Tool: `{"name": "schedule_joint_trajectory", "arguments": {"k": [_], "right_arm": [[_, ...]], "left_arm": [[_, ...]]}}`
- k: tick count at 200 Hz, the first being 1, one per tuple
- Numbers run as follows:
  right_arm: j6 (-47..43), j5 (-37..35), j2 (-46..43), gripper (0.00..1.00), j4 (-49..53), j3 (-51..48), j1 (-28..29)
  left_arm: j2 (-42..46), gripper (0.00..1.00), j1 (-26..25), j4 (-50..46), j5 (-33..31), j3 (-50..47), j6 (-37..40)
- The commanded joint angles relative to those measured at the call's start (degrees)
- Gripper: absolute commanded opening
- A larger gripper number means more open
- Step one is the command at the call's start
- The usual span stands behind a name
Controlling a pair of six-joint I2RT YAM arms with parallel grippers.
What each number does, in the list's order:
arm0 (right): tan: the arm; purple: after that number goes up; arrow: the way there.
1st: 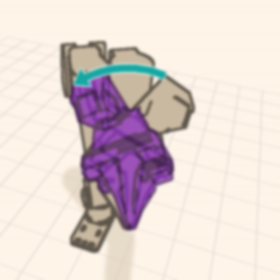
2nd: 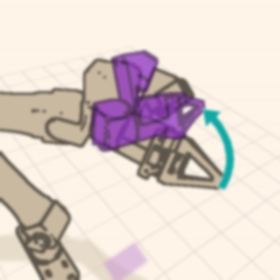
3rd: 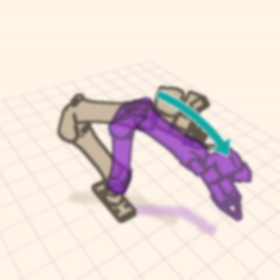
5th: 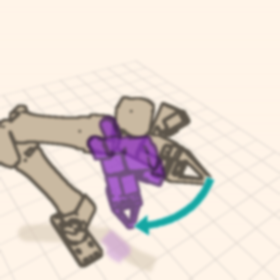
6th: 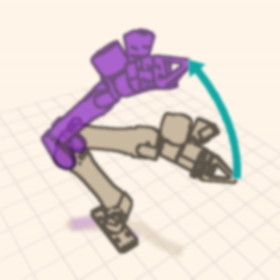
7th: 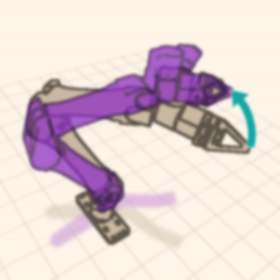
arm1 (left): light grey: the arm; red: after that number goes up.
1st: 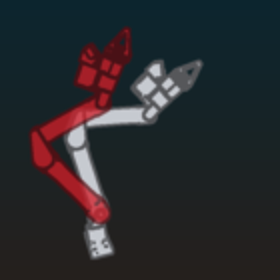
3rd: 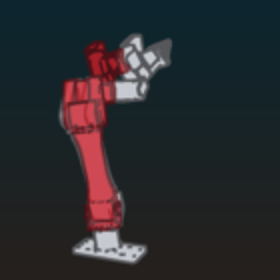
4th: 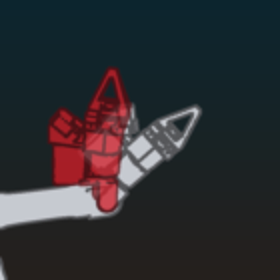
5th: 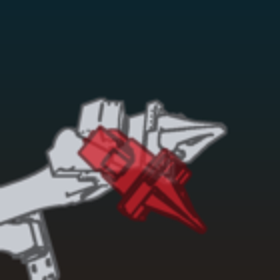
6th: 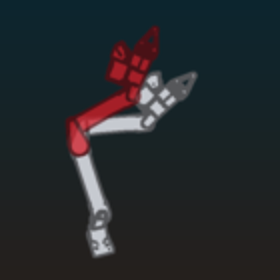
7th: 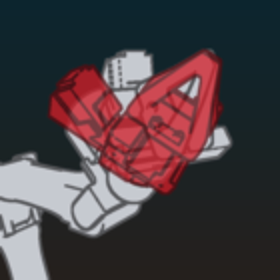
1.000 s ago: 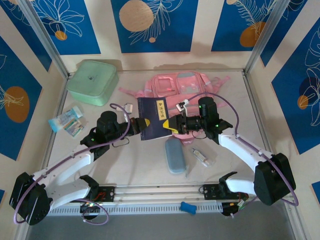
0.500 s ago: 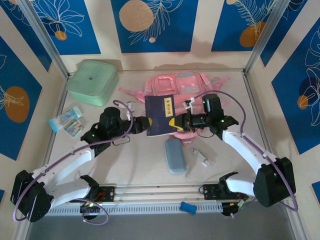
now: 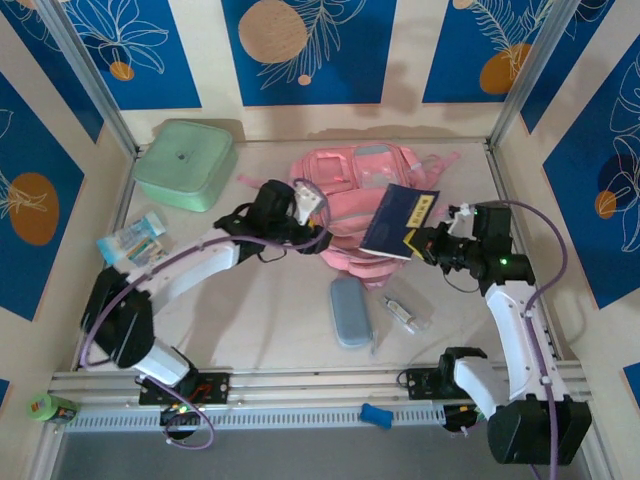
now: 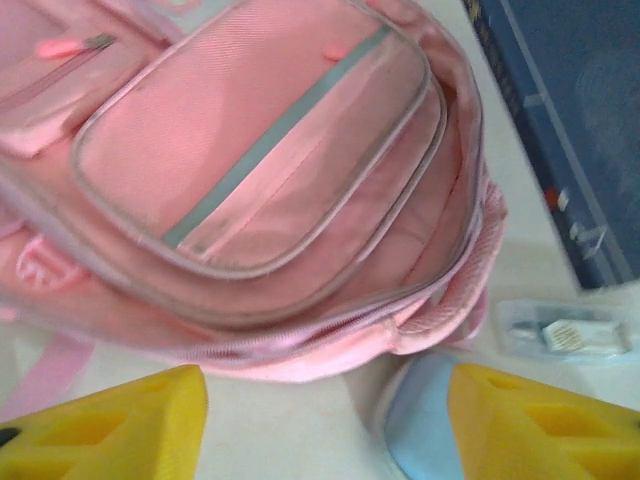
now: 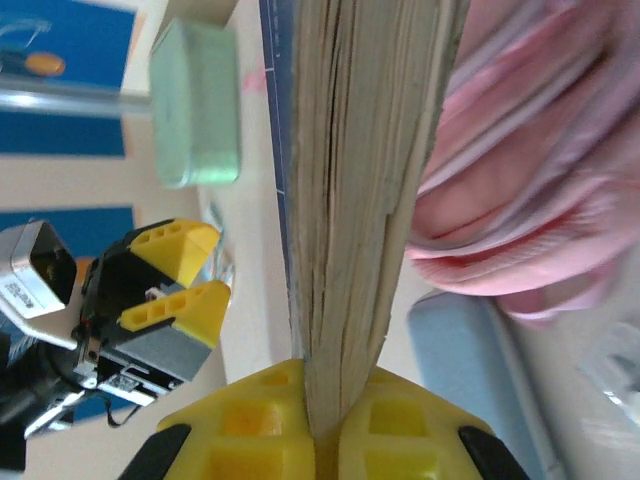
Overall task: Pack the student bag
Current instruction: Pick up the book from the center of the table, then open the student bag at the top-center of the table.
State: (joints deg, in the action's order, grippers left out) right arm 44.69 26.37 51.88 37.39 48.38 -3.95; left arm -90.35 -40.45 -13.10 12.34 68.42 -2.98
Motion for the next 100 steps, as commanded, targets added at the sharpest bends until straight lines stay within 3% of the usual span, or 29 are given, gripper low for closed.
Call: {"name": "schedule_joint_trajectory", "arguments": {"k": [1,52,100], "right_arm": [[-1.3,-3.4,-1.5,0.00,6.2,-0.1,-3.1],[-2.5,-1.5,-1.9,0.00,7.3,-0.7,-7.9],[-3.0,0.0,-1.7,0.00,7.6,-1.3,-9.1]], "left_arm": [[-5.7,0.67,-1.9,2.3,-1.0,6.1,12.4],[-23.3,0.73,-3.7,-3.7,-2.6,22.7,21.6],[-34.9,0.75,-4.1,-9.8,-2.5,35.1,24.4]]}}
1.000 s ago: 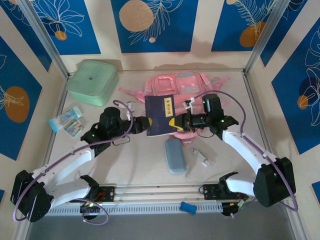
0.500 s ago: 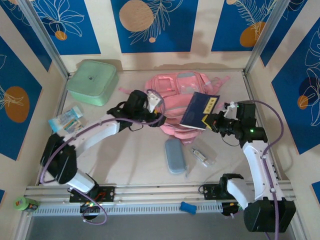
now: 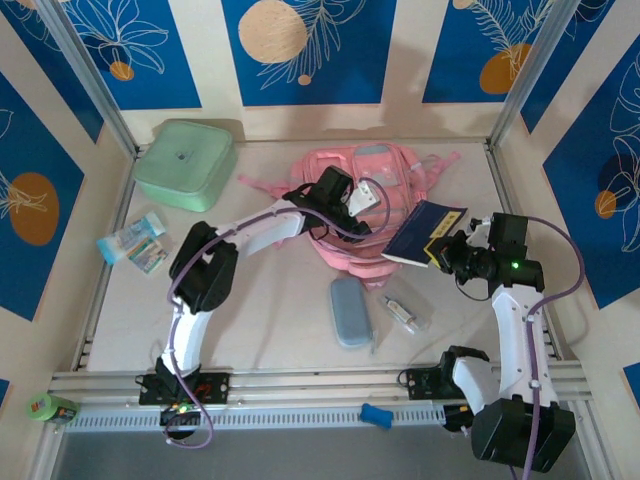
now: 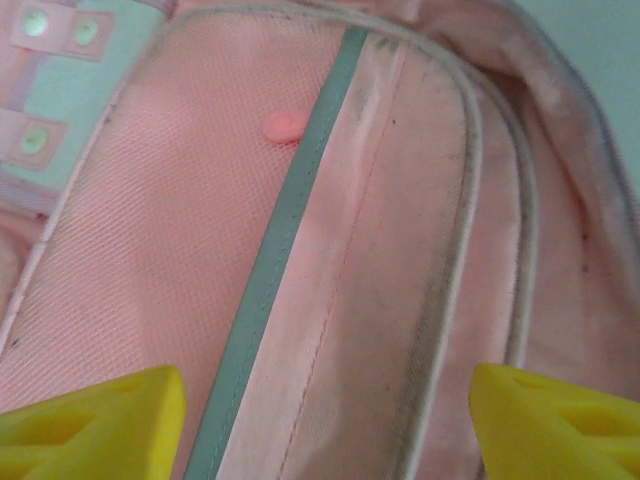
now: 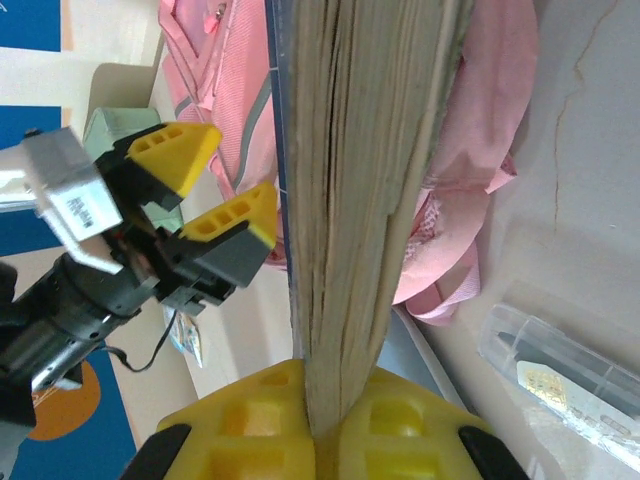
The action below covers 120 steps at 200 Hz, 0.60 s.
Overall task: Pack the student bag
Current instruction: Open the student bag at the top-center of the table.
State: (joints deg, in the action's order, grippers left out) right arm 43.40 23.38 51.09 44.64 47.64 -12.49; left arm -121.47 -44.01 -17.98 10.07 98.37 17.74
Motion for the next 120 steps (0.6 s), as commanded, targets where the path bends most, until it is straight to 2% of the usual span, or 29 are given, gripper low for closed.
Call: {"name": "schedule_joint_trajectory", "arguments": {"k": [1,29,54,81,103,120], "right_arm": [[-1.7,3.0,-0.9,0.00,0.3,-0.6,-0.7],[-2.5,3.5,-0.8,0.00,0.8,-0.9,-1.5],[-2.6,4.5,-0.9,0.00,0.3,-1.6,-2.1],[-2.5,5.5,-0.8,0.00,-0.3,-1.9,-2.2],[-2.7,5.9,-0.7,0.00,-0.4,-1.7,-2.2],[-3.1,6.9,-0.4,0.00,-0.2,-1.3,-2.2]], "left_arm": [[-3.9,0.75,-0.5,-5.1,-0.3,5.4,3.7],[-7.3,0.75,-0.6,-5.7,-0.9,8.6,4.3],[-7.8,0.68,-0.5,-2.7,-6.0,8.4,3.8],[-7.7,0.40,-0.3,-1.3,-9.5,8.4,3.9],[-6.6,0.25,-0.3,-1.2,-10.2,8.0,3.6],[-5.1,0.14,-0.1,-1.9,-13.6,8.3,3.3]]}}
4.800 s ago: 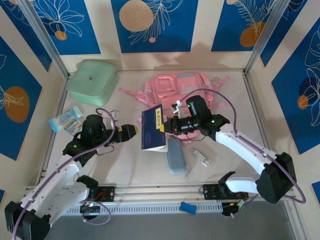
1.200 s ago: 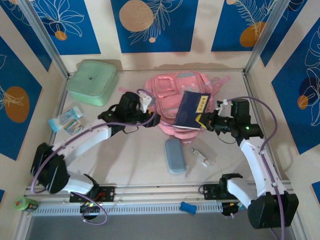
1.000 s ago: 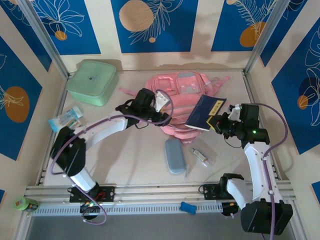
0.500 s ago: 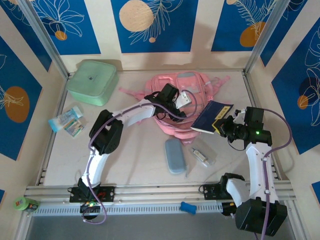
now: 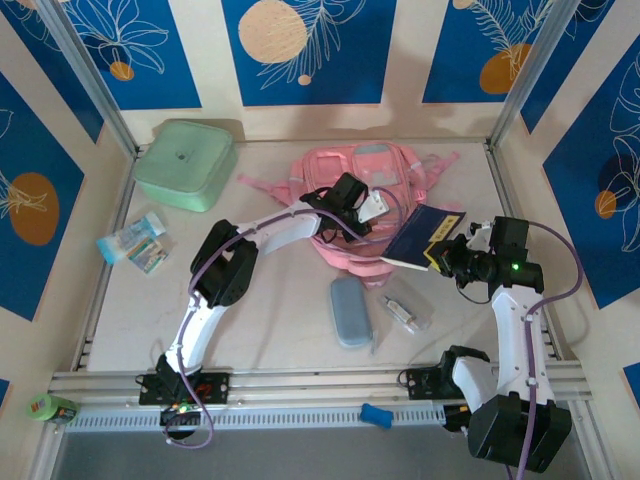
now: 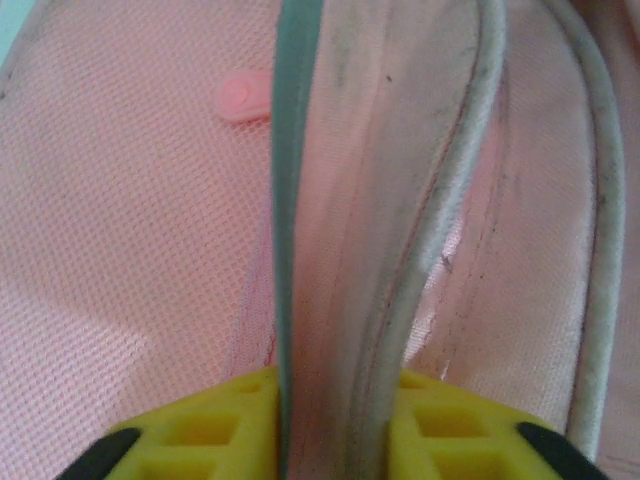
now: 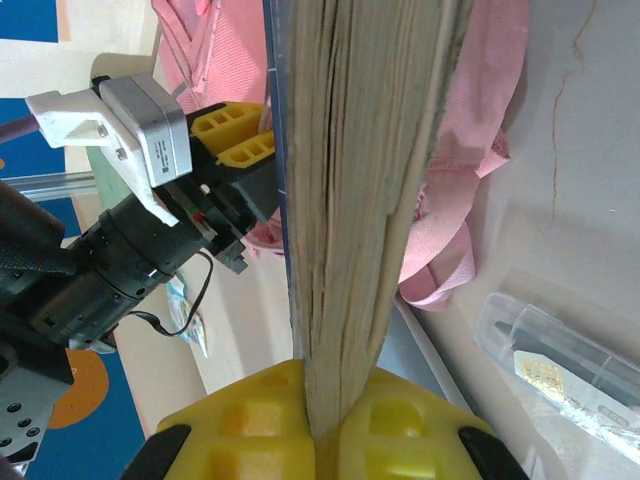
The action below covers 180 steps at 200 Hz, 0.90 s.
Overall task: Pack the student bag
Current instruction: Open the student bag at the top-center of the table, then place the book in the student bag.
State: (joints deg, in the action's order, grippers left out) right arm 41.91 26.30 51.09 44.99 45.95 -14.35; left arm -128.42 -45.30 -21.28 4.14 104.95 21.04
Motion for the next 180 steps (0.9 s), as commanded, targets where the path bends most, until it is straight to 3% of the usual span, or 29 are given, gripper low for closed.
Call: {"name": "schedule_joint_trajectory", "arguments": {"k": [1,22,62,106,151,180], "right_arm": [[-1.6,4.0,-0.4,0.00,-0.6,0.4,-0.3],[-2.0,5.5,0.3,0.00,-0.4,1.3,-0.3],[-2.7,6.9,1.5,0.00,0.4,4.5,0.9],[-2.7,7.2,4.8,0.00,-0.2,7.9,6.5],[0.7,6.4,8.9,0.00,-5.1,6.6,18.4],[5.9,6.9,14.2,0.00,-16.8,3.8,27.0]], "left_arm": [[2.0,0.14,1.1,1.4,-7.8,1.7,0.0],[5.4,0.00,1.7,0.4,-13.4,1.9,-0.7],[12.8,0.00,4.0,-3.8,-23.2,2.6,-2.7],[22.8,0.00,6.1,-8.2,-26.9,-0.1,-7.4],[29.2,0.00,6.7,-12.3,-22.8,-1.1,-7.7],[31.0,0.00,7.0,-12.7,-21.5,-2.6,-6.6]]}}
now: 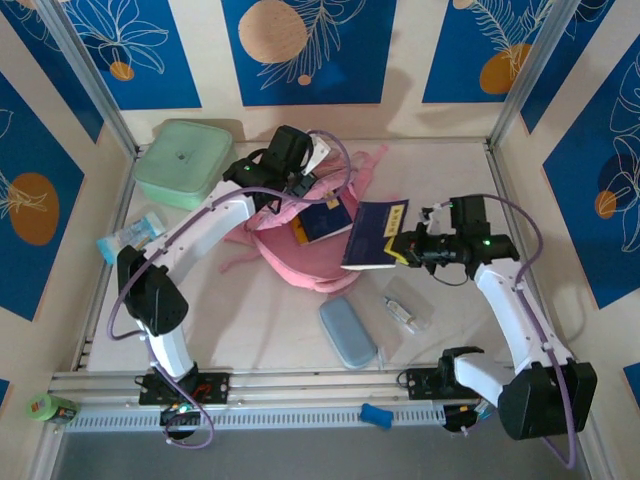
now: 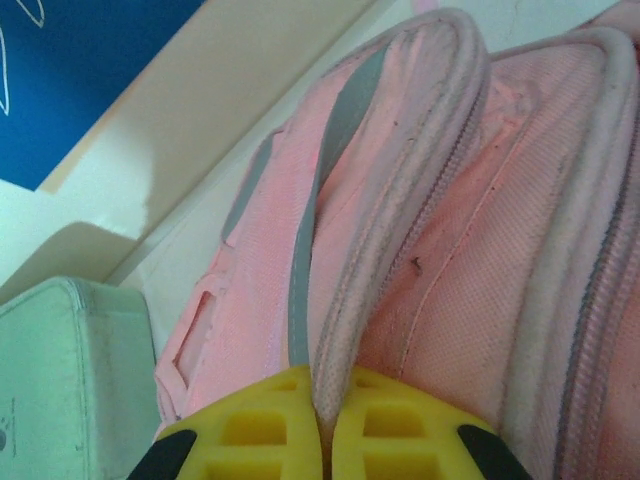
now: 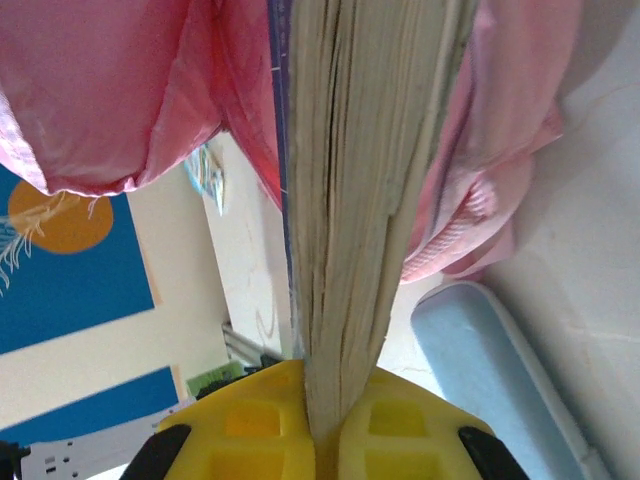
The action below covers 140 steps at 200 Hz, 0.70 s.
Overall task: Pack the student bag
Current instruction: Place the book in the student bag.
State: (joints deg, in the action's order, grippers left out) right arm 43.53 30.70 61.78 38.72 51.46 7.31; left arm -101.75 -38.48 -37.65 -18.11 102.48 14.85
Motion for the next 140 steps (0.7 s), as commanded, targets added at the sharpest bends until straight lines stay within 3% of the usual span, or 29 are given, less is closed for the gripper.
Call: {"name": "schedule_joint_trajectory", "arguments": {"k": [1,34,68,110,122,140], "right_arm": [[4.4,2.4,3.9,0.00,-10.9,-1.7,5.7],[4.8,0.9,16.4,0.00,-18.1,4.9,12.5],[3.3,-0.5,29.8,0.00,-21.7,14.1,12.4],[0.0,-1.0,42.5,0.27,-14.7,24.1,9.7],[0.0,-0.8,41.5,0.35,-14.6,22.2,8.6],[-1.1,-7.4,36.1,0.47,-12.7,17.7,8.2]], "left_arm": [[4.4,0.00,0.2,3.7,0.8,-0.2,-0.4],[5.0,0.00,0.4,3.7,1.9,-1.8,-2.5],[4.9,0.00,0.6,5.0,1.7,-2.6,-4.7],[4.2,0.00,1.2,5.4,2.7,-2.4,-8.1],[4.3,0.00,1.5,5.6,4.4,-2.6,-8.5],[4.5,0.00,1.8,5.5,4.7,-2.6,-9.1]]}}
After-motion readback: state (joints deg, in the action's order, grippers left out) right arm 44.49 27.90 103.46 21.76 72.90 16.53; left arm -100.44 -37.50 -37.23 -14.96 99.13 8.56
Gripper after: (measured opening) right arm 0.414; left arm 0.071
